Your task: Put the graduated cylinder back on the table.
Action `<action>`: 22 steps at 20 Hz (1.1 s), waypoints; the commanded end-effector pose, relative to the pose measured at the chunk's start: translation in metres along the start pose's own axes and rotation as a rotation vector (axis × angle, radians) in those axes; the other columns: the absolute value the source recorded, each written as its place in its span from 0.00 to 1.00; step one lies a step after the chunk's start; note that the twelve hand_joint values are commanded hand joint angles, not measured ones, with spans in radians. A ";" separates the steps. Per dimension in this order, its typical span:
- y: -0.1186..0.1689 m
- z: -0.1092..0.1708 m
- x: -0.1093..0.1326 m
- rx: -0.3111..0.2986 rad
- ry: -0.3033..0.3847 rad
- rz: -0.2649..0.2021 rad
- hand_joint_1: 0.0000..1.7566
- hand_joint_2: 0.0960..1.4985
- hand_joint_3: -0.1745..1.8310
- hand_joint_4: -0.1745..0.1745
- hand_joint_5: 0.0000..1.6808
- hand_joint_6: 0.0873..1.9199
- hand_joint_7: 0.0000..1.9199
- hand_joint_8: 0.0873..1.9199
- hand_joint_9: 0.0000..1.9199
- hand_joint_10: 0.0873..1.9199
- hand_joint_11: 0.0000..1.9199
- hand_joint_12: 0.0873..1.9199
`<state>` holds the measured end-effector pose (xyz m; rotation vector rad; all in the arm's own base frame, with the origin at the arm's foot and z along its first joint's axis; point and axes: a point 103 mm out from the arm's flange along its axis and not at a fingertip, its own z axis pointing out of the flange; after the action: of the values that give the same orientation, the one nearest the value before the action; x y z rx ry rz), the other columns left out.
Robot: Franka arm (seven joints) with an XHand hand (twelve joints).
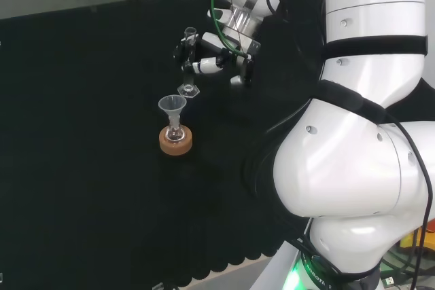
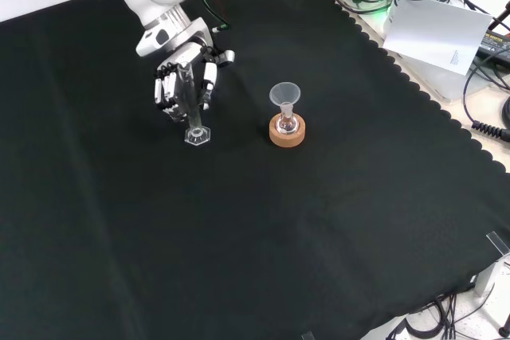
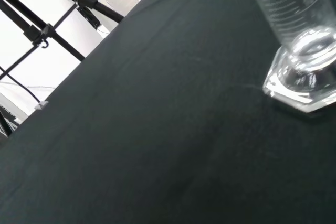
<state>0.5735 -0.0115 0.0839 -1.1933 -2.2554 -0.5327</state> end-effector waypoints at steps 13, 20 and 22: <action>0.002 -0.032 0.008 -0.031 -0.050 0.049 0.45 0.64 0.00 0.30 0.20 0.07 0.10 0.32 0.33 0.00 0.07 0.74; -0.018 -0.068 0.025 -0.067 -0.111 0.081 0.43 0.63 0.00 0.30 0.19 0.02 0.07 0.33 0.31 0.00 0.05 0.75; -0.025 -0.079 0.034 -0.076 -0.135 0.088 0.42 0.63 0.00 0.30 0.19 0.01 0.06 0.33 0.31 0.00 0.05 0.75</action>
<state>0.5745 -0.0289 0.1345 -1.3123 -2.2798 -0.5266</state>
